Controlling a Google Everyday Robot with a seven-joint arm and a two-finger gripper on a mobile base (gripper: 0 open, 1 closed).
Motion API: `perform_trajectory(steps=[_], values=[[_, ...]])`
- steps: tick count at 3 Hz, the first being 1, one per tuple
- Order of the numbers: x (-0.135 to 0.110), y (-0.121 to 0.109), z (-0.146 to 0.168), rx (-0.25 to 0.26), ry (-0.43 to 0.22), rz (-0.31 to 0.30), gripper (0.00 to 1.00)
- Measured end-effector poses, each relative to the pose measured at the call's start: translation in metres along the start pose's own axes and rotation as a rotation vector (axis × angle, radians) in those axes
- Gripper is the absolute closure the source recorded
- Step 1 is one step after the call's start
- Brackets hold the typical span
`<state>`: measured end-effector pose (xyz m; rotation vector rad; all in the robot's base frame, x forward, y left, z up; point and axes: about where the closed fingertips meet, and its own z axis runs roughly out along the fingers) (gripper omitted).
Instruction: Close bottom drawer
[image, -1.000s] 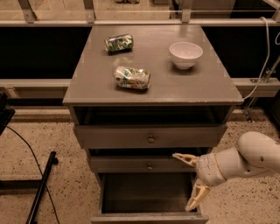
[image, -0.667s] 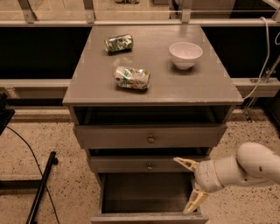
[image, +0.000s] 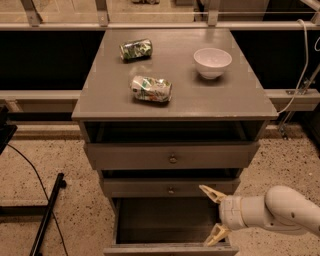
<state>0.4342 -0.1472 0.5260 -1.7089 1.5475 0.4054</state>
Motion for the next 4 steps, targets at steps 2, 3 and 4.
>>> perform_trajectory(steps=[2, 3, 4], values=[[0.009, 0.002, 0.014, 0.047, 0.022, -0.029, 0.0], [0.037, 0.023, 0.047, 0.104, 0.07, -0.054, 0.0], [0.046, 0.01, 0.046, 0.158, 0.105, -0.05, 0.0]])
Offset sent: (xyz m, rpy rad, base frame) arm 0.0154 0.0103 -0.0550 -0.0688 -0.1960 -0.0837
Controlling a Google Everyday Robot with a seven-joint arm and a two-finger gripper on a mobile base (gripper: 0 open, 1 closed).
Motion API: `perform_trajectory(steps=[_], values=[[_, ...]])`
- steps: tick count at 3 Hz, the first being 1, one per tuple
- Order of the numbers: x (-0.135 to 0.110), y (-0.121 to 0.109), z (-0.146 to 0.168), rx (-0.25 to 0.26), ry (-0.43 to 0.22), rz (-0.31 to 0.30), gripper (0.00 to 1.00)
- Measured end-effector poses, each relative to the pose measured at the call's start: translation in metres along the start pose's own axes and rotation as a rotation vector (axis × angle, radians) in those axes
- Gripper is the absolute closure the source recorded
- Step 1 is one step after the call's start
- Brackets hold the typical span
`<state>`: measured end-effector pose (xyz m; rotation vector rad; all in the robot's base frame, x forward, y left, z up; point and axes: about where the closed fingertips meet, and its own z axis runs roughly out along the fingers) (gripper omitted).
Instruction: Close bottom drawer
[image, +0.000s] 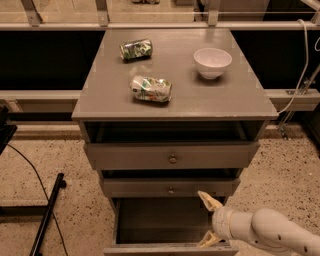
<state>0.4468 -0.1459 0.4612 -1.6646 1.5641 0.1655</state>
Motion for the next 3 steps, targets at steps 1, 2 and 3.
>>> perform_trajectory(steps=[1, 2, 3], values=[[0.0, 0.0, 0.0, 0.0, 0.0, 0.0, 0.0], [0.016, 0.008, 0.029, -0.005, -0.025, 0.009, 0.0], [0.04, 0.029, 0.061, -0.03, -0.033, 0.028, 0.0]])
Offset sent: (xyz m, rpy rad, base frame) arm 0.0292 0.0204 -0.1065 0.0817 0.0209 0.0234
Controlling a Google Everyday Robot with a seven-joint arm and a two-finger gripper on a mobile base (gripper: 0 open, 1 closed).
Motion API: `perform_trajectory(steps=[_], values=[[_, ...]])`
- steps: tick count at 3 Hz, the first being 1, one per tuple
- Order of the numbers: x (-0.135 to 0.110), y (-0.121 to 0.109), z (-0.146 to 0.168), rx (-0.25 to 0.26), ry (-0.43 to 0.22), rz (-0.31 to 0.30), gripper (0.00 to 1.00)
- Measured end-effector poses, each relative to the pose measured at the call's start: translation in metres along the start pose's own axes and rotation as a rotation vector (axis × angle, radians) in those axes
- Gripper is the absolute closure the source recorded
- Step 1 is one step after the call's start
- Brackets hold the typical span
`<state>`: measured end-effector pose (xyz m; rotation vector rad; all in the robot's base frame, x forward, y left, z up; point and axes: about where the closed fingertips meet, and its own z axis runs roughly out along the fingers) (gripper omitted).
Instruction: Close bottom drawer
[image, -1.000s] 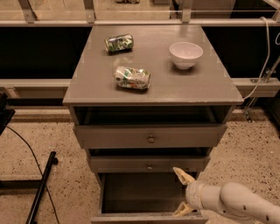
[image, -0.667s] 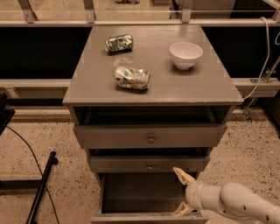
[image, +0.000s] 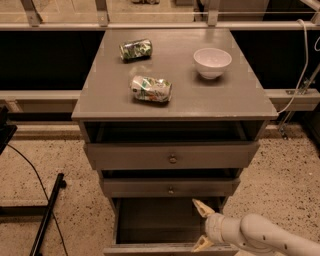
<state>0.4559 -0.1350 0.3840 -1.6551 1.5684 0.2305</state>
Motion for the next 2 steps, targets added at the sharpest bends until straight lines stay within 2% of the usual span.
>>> perform_trajectory(steps=[1, 2], values=[[0.016, 0.023, 0.015, -0.005, -0.004, 0.027, 0.16], [0.031, 0.049, 0.024, -0.051, -0.005, 0.091, 0.4]])
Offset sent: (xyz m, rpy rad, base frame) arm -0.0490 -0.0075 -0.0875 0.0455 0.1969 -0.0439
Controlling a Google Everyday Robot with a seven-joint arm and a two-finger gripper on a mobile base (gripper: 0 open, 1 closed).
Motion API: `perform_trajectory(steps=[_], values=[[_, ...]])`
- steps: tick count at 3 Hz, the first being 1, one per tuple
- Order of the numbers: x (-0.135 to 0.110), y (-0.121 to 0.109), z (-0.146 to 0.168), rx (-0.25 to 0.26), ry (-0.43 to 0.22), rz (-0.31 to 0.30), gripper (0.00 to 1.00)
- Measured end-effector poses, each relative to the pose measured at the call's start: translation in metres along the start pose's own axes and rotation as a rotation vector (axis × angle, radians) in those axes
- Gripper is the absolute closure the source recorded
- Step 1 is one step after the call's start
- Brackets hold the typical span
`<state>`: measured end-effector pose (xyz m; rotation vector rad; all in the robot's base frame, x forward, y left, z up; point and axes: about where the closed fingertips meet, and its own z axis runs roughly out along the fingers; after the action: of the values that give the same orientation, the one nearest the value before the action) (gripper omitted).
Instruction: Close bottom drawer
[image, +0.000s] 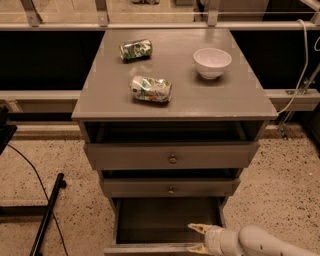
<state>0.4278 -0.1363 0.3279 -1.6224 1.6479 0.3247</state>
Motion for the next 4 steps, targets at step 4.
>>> perform_trajectory(steps=[4], values=[[0.084, 0.111, 0.055, -0.175, -0.063, 0.147, 1.0]])
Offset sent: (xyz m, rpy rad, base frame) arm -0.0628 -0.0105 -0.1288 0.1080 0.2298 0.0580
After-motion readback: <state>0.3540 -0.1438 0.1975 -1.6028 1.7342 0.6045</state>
